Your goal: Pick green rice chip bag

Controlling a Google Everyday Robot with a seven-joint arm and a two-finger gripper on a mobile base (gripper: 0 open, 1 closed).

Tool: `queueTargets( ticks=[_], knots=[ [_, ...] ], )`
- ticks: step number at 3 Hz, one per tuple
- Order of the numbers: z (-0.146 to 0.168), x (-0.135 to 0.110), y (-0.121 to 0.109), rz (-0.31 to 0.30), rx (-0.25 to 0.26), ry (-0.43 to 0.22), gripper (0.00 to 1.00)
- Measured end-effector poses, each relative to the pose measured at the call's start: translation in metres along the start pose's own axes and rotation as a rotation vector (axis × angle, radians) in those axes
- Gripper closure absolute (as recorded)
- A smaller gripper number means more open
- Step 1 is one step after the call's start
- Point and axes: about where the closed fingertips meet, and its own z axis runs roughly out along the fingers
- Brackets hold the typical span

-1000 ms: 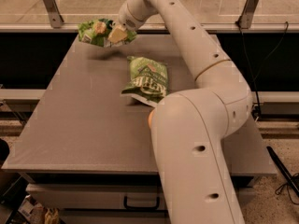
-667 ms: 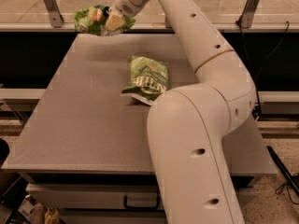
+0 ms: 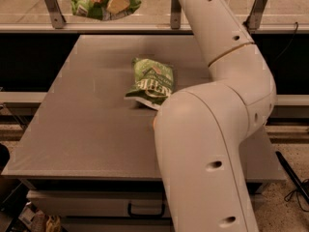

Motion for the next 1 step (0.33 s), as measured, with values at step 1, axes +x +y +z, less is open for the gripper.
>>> queueTargets(
  ticks=[1],
  knots=[
    [-0.0248,-0.0124,-0.0060,-0.011,0.026,-0.028,1.00]
  ],
)
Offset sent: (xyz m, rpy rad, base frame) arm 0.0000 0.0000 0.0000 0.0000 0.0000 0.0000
